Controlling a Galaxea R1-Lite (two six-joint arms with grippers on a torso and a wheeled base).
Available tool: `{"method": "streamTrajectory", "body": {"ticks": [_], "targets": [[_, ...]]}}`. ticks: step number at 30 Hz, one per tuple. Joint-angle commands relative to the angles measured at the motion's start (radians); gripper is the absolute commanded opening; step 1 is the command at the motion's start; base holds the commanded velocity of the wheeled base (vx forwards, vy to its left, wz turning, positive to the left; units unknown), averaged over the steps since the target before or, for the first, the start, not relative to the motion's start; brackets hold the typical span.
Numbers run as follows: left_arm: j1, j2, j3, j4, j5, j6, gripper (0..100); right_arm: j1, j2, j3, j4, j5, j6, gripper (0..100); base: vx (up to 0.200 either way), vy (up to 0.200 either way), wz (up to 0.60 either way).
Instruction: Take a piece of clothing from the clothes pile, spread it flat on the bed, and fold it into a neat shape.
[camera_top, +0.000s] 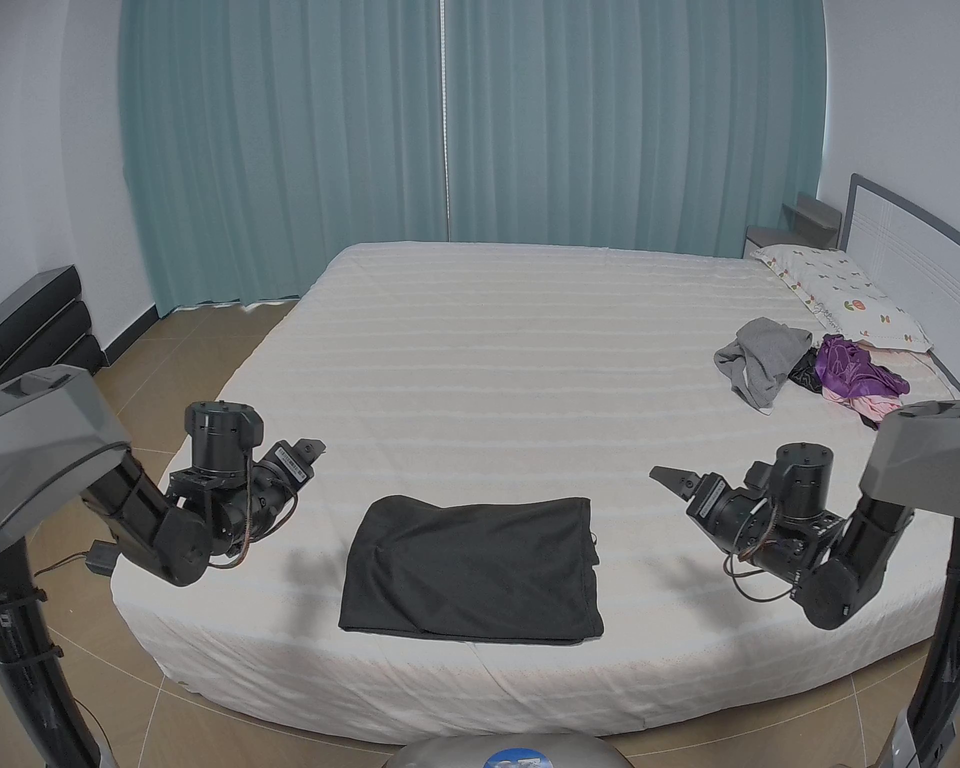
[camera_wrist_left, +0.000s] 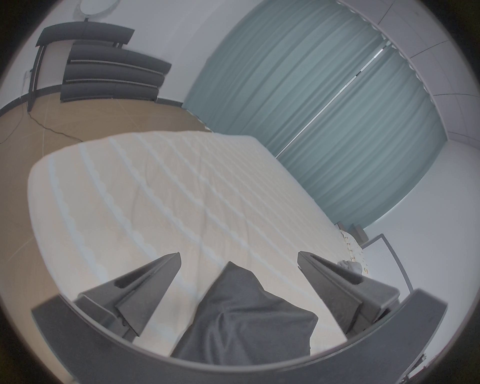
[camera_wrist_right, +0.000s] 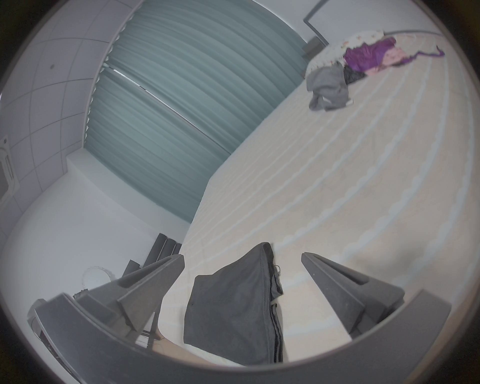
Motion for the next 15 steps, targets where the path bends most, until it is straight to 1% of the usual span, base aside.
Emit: {"method": "streamTrajectory", "body": {"ticks": [1, 3, 4, 6, 8, 9, 11, 15], "targets": [[-0.035, -0.209, 0.192, -0.096, 0.051, 0.033, 100, 0.039, -0.271, 0.194, -0.004, -0.092, -0.082, 100, 0.000, 0.000, 0.00], [-0.035, -0.209, 0.192, -0.096, 0.051, 0.033, 100, 0.039, -0.271, 0.194, -0.004, -0.092, -0.082, 100, 0.000, 0.000, 0.00], [-0.059, -0.274, 0.282, -0.229, 0.072, 0.075, 100, 0.077, -0.338, 0.244, -0.038, -0.203, -0.111, 100, 0.000, 0.000, 0.00], [-0.072, -0.326, 0.348, -0.294, 0.095, 0.138, 100, 0.108, -0.395, 0.292, -0.069, -0.258, -0.142, 100, 0.000, 0.000, 0.00], [-0.079, -0.380, 0.390, -0.321, 0.137, 0.202, 100, 0.123, -0.459, 0.339, -0.085, -0.287, -0.188, 100, 0.000, 0.000, 0.00], [-0.081, -0.406, 0.404, -0.323, 0.155, 0.219, 100, 0.125, -0.487, 0.358, -0.087, -0.295, -0.208, 100, 0.000, 0.000, 0.00], [-0.090, -0.461, 0.433, -0.323, 0.190, 0.236, 100, 0.128, -0.558, 0.399, -0.087, -0.305, -0.240, 100, 0.000, 0.000, 0.00], [-0.121, -0.602, 0.502, -0.314, 0.224, 0.254, 100, 0.143, -0.697, 0.465, -0.061, -0.313, -0.266, 100, 0.000, 0.000, 0.00]]}}
